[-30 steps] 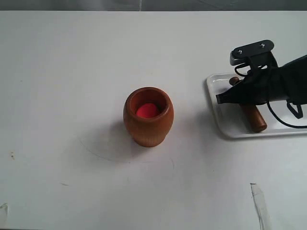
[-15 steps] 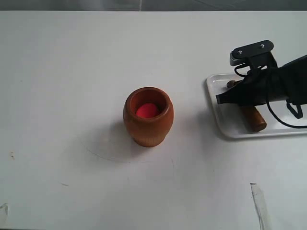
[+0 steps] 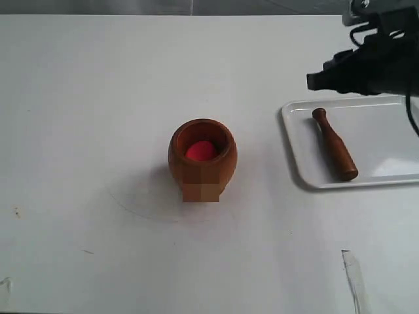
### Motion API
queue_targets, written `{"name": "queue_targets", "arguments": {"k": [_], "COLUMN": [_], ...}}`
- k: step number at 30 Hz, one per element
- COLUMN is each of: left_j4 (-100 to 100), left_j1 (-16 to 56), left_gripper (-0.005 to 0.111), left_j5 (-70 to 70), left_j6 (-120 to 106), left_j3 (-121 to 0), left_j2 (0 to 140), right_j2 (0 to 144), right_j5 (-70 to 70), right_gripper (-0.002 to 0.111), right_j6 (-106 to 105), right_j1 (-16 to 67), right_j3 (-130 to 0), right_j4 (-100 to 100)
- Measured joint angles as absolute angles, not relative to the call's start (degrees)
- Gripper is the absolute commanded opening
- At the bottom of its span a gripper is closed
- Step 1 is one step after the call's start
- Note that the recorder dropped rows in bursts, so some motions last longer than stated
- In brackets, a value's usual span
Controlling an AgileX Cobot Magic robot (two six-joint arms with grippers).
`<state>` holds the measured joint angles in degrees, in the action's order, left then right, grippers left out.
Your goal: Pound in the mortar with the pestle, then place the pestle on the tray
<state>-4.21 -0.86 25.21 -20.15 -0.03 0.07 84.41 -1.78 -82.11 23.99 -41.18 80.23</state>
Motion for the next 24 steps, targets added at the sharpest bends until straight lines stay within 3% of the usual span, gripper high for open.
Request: {"name": "queue_targets", "arguments": {"k": [2,11,24], "left_j4": [-4.2,-4.2,-4.2], "left_j1": [-0.9,-0.9,-0.9], "left_gripper": [0.0,0.0,0.0], "left_j5": [25.2,25.2,25.2], "left_j6": [-20.1,-20.1,-20.1], "left_j3": [0.0,0.0,0.0], "left_j2": [0.1,0.1,0.1], "right_j2": [76.8,46.6,14.9], "right_j5": [3.8,26.3,32.1], "right_gripper": [0.0,0.0,0.0], "right_j6": [-82.1,-81.4,-80.8], "right_j1": [24.0,24.0,24.0], "right_j3": [-41.2,-40.1,-20.0], "right_j4": [80.2,78.8,82.0]}}
